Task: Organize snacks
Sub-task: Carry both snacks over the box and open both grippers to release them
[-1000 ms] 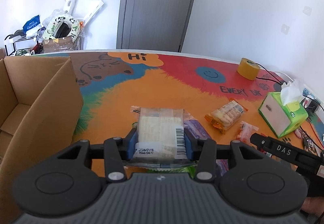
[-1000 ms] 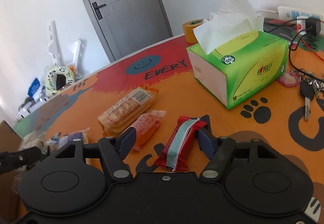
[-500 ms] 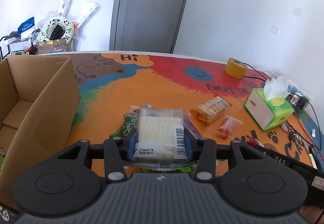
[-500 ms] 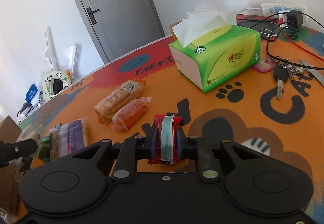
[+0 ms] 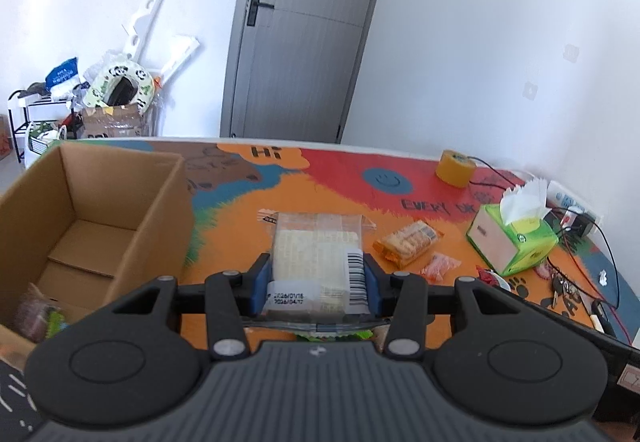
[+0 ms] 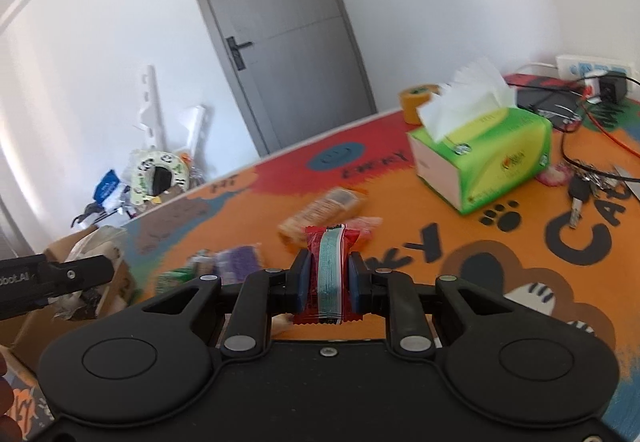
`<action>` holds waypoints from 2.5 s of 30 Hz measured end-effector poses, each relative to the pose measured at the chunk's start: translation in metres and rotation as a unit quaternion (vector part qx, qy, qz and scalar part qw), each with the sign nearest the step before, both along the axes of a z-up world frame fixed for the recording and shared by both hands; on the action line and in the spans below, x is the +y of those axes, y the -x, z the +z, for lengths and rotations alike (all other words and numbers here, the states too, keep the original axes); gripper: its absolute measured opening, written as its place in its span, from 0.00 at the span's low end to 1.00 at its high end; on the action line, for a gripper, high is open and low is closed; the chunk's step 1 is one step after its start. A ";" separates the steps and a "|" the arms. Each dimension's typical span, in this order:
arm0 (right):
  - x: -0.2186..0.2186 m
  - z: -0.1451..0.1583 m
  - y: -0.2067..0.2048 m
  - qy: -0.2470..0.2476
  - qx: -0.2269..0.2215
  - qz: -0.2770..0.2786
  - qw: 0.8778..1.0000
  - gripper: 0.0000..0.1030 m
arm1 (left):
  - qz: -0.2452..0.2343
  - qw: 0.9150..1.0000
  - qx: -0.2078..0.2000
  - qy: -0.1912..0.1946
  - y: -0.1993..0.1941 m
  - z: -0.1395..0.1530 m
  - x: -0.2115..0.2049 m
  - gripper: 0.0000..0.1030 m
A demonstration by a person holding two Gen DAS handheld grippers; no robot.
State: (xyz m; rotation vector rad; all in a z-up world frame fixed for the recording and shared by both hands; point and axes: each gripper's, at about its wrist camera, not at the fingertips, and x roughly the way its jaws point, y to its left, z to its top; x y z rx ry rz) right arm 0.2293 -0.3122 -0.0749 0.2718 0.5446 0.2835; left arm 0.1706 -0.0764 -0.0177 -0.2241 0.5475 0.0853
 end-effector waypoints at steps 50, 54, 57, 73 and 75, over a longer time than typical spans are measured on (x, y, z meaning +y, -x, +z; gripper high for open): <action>0.170 0.061 0.027 -0.013 -0.069 0.170 0.983 0.20 | 0.127 0.991 -0.044 0.025 0.064 0.023 0.142 0.44; 0.189 0.062 0.029 -0.010 -0.068 0.187 0.980 0.20 | 0.133 0.990 -0.031 0.029 0.059 0.015 0.154 0.44; 0.201 0.062 0.029 -0.010 -0.066 0.199 0.978 0.20 | 0.133 0.990 -0.022 0.030 0.057 0.012 0.159 0.45; 0.222 0.065 0.034 -0.032 -0.049 0.235 0.970 0.21 | 0.169 0.985 -0.027 0.036 0.072 0.017 0.175 0.53; 0.222 0.065 0.035 -0.034 -0.047 0.237 0.970 0.31 | 0.173 0.984 -0.032 0.034 0.075 0.019 0.175 0.58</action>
